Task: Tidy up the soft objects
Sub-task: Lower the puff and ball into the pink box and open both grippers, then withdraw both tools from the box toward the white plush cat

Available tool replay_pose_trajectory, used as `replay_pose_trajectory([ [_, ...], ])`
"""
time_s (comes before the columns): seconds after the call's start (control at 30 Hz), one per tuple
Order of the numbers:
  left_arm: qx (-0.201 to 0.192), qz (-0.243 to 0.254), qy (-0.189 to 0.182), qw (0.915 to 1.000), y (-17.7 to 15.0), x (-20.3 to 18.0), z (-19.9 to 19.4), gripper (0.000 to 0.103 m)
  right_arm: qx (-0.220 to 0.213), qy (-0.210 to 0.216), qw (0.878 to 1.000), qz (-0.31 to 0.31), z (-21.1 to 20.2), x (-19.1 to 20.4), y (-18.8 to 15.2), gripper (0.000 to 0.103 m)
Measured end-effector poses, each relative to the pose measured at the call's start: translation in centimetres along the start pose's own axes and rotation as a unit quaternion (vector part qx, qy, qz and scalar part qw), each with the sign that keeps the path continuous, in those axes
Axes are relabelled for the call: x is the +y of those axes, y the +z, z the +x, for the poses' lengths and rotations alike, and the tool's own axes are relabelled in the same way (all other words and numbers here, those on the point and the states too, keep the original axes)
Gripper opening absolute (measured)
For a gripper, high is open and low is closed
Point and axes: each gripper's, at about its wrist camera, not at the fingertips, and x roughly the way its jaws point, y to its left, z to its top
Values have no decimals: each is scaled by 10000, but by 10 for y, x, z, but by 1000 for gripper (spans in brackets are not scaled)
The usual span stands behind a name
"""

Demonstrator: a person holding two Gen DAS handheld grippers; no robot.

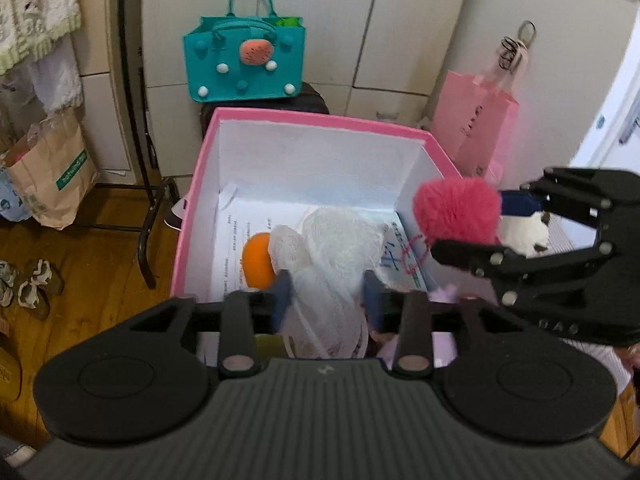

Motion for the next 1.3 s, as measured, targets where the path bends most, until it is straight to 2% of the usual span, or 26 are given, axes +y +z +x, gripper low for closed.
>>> replay_pose_trajectory([
  [0.07,-160,141,-24,9998,0,-6,-5,53,-37,-25,10000,46,-1,-3,0,56],
  [0.13,-359,411,-131,9984,-2,-12,-14,57,-156,142,9996,192,-7,-9,0,60],
  [0.17,-392,469,-172,9980,-3,-15,-19,58,-215,223,9991,283,-11,-12,0,63],
  [0.3,-326,445,-286,9981,-8,-19,-34,58,-444,400,9967,556,-32,-18,-3,64],
  [0.43,-210,391,-221,9988,-14,-19,-48,58,-568,632,9934,777,-58,-20,-8,64],
  [0.6,-165,427,-123,9989,-22,-24,-74,58,-458,894,9897,1025,-82,-16,-17,64],
  [0.77,-182,633,-307,9974,-35,-37,-105,60,-446,1091,9889,904,-107,-1,-27,63],
  [0.9,-283,765,-309,9962,-45,-46,-130,67,-540,1102,9883,905,-131,7,-34,65],
  [0.97,-328,872,-285,9952,-50,-52,-141,70,-573,1104,9884,874,-144,11,-37,79],
  [1.03,-357,911,-287,9948,-54,-58,-151,74,-525,1185,9895,643,-157,18,-41,85],
  [1.13,-372,927,-266,9946,-61,-65,-161,87,-552,1108,9910,517,-173,23,-48,86],
  [1.23,-323,1024,-231,9940,-69,-74,-169,90,-538,1054,9916,526,-187,25,-57,87],
  [1.3,-318,1126,-272,9928,-76,-80,-175,97,-522,1036,9917,557,-194,26,-63,91],
])
